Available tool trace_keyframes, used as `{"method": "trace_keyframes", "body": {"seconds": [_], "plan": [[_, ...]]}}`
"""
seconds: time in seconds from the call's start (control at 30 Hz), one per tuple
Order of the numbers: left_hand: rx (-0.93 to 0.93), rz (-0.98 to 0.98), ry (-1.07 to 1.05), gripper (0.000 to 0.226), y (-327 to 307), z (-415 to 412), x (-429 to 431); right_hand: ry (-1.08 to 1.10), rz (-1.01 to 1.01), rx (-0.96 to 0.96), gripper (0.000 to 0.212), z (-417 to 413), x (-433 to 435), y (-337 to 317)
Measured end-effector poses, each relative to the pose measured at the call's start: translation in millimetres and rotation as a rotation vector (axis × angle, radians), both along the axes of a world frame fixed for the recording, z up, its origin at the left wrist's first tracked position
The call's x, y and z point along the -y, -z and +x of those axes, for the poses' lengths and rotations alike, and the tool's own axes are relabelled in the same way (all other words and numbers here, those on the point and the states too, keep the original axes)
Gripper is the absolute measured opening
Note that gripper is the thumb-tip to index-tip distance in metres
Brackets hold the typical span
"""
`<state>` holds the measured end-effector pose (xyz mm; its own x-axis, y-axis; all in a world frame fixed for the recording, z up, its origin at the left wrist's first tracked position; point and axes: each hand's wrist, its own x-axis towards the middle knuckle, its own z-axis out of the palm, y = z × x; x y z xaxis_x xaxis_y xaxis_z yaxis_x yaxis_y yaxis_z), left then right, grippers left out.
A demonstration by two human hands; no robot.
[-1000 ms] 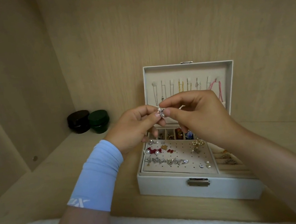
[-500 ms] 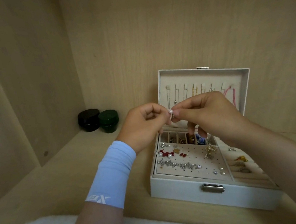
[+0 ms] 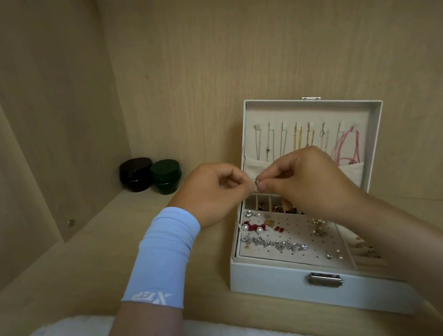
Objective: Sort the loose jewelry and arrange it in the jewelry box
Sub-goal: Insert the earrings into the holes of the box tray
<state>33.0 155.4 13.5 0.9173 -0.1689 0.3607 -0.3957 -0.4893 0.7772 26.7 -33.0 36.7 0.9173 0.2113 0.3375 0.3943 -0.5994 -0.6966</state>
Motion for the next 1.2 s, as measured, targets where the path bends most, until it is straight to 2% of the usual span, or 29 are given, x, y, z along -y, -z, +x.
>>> {"method": "trace_keyframes", "body": {"seconds": [0.13,0.3,0.4,0.67,0.93,1.07,1.2], "plan": [[-0.111,0.121,-0.078,0.008,4.6,3.2,-10.3,-0.024,-0.372,0.116,0.003,0.4,-4.7,12.9],[-0.273,0.099,-0.022,0.017,7.6,3.7,-4.1,-0.034,-0.54,0.223,0.003,1.4,-8.7,18.3],[-0.339,0.058,-0.001,0.023,8.0,3.7,-2.0,-0.043,-0.55,0.27,0.002,0.7,-11.3,21.4],[-0.329,0.065,0.006,0.023,6.8,3.6,-2.4,-0.044,-0.525,0.276,0.006,4.1,-13.3,26.6],[-0.306,0.094,-0.017,0.022,6.8,2.5,-1.2,-0.163,-0.636,0.216,0.003,4.7,-5.0,16.8],[-0.217,0.141,-0.065,0.021,8.0,2.6,-0.8,-0.22,-0.607,0.159,0.009,7.5,-1.3,13.6],[-0.073,0.2,-0.078,0.019,2.7,-1.1,-0.9,-0.162,-0.498,0.146,0.01,17.8,3.5,8.0]]}}
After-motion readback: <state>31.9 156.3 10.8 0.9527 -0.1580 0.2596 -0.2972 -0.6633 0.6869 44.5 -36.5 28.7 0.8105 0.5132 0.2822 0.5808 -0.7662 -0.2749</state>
